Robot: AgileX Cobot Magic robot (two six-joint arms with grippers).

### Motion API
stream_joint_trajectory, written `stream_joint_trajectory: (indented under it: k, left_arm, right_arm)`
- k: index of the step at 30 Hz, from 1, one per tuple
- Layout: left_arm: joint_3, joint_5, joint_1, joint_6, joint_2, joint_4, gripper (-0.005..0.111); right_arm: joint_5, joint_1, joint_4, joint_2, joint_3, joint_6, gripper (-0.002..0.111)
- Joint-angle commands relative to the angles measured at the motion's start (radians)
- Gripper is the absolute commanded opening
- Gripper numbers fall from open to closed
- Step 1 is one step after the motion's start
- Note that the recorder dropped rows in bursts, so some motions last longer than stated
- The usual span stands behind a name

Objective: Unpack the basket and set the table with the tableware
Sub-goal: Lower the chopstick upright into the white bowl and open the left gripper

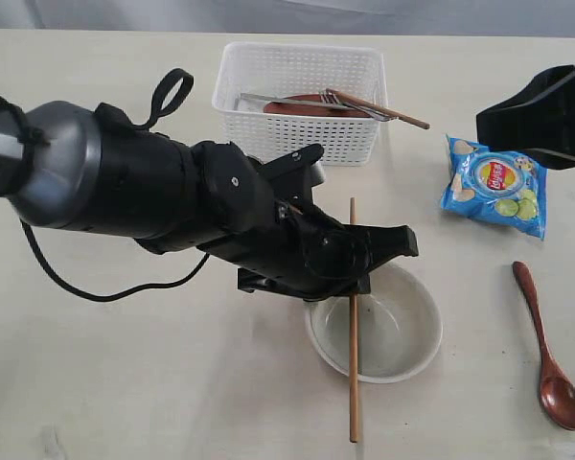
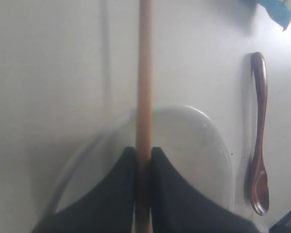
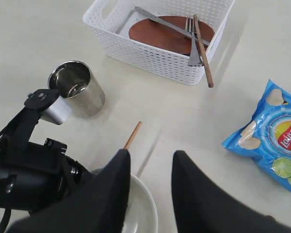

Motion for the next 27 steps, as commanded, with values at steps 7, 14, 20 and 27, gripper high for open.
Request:
stream_joint_trajectory:
  k: [7,14,20,27]
  left_arm:
    - [-0.002,-0.005,0.003,0.004,-0.001,0.015,0.022]
    - [-0.002,-0.005,0.003,0.004,-0.001,0.015,0.022]
    - [-0.002,0.007,0.003,0.004,-0.001,0.015,0.022]
    - [-0.002,0.022,0.003,0.004,-0.001,0.015,0.022]
  right_arm:
    - [0.003,0.0,-0.005,-0.005,-0.002,0.003,0.029]
    - [0.003,0.0,-0.005,-0.005,-0.002,0.003,0.029]
    - [0.003,0.0,-0.005,-0.005,-0.002,0.003,0.029]
    - [0.003,0.0,-0.011,-0.005,-0.002,0.002,0.029]
